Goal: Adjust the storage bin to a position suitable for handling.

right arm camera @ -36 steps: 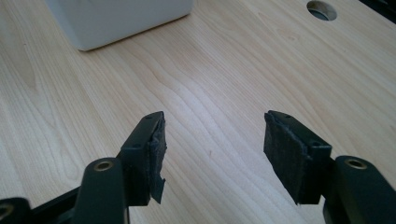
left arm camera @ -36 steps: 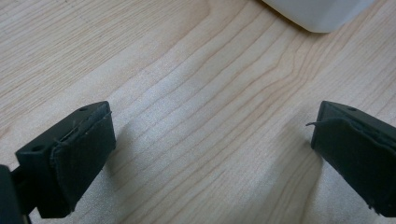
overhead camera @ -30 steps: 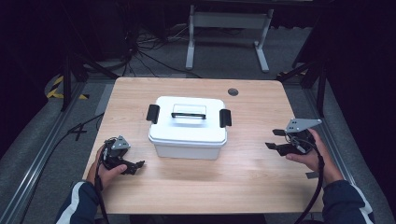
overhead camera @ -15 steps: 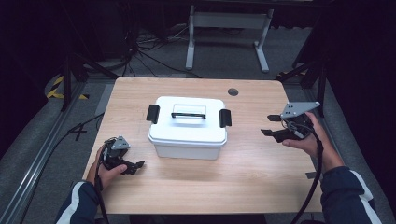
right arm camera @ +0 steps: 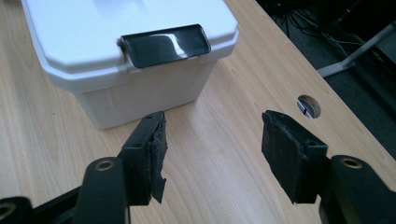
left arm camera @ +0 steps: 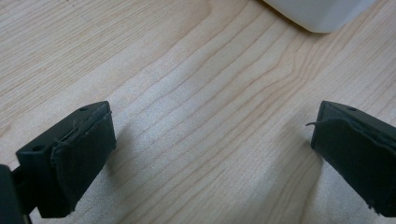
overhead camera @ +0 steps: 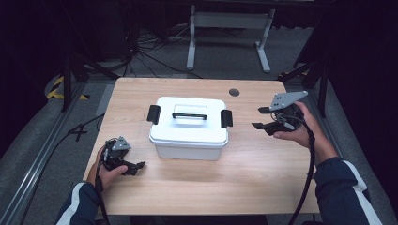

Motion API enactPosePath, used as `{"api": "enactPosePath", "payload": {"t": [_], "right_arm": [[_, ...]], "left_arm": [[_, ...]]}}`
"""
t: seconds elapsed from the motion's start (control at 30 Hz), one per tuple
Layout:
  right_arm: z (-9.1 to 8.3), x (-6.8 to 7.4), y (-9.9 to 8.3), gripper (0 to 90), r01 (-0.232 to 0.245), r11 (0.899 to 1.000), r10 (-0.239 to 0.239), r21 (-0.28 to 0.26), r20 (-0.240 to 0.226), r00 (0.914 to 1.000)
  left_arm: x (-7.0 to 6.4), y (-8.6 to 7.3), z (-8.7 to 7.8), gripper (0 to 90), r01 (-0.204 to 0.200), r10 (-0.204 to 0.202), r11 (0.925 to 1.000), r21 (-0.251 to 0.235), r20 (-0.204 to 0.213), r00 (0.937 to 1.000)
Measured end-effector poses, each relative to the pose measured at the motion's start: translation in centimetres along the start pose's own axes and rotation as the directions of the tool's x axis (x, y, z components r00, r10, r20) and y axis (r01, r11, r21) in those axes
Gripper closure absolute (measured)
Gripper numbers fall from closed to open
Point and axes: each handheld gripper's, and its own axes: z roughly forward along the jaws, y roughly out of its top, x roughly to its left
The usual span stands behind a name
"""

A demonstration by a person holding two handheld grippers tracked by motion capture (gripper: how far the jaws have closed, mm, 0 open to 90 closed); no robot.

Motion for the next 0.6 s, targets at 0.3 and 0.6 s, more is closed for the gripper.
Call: {"api": "enactPosePath", "payload": {"t": [0.3,0.6], "right_arm": [[0.9,0.5,2.2,40.2,0.038,0.999,-0.039,-0.017,-0.018,0.9991],[1.9,1.0,4.2,40.9,0.081,0.997,-0.081,-0.008,-0.038,0.996]], "left_arm": [[0.0,0.0,0.0,0.3,-0.001,0.001,1.0,0.0,0.0,1.0],[0.0,0.0,0.0,0.3,-0.001,0.001,1.0,0.0,0.0,1.0]]}}
